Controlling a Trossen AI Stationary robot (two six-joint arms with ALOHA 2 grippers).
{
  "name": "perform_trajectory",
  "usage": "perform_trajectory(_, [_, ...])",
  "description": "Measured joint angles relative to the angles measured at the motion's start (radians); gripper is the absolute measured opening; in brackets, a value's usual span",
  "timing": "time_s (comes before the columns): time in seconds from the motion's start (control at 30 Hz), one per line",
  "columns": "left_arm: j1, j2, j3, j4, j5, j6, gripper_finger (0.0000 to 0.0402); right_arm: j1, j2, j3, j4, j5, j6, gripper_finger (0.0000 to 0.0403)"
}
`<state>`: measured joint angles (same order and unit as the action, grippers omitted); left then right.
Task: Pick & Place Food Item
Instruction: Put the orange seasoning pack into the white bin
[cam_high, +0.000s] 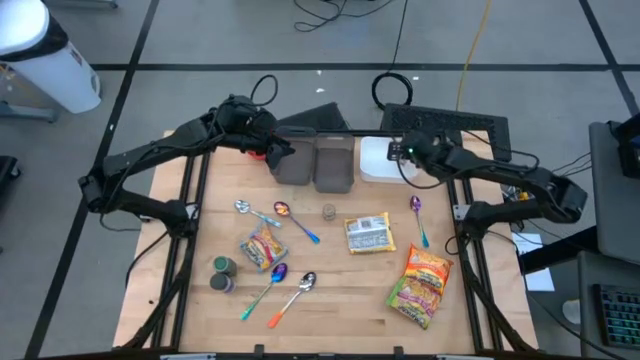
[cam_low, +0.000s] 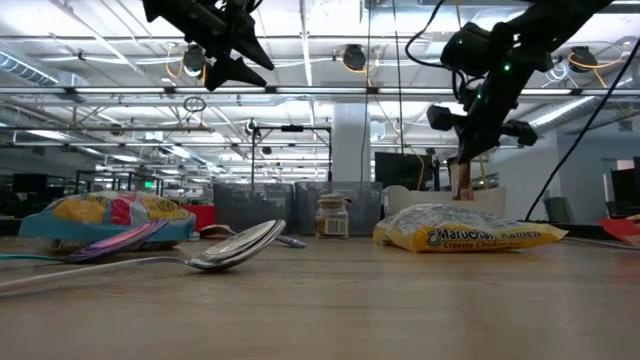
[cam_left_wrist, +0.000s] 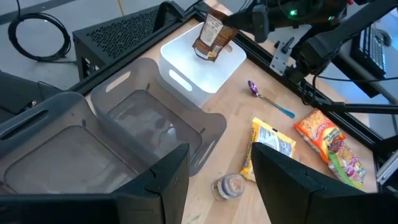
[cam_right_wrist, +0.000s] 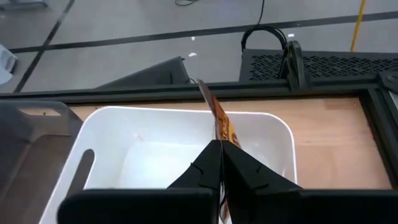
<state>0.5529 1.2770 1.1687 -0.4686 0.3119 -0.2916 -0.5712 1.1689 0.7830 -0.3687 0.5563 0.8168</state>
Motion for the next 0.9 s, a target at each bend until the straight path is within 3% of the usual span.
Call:
perform_trajectory(0.23, [0.0, 0.0, 0.0, -0.012, 0.0, 0.0, 0.0182, 0.007, 0.013, 0.0, -0.005, 0.045, 0.01, 0.0])
perform_trajectory(0.9, [0.0, 0.0, 0.0, -0.014, 0.001, -0.003, 0.0182, 0.001, 0.03, 0.0, -0.072, 0.044, -0.001, 0.0])
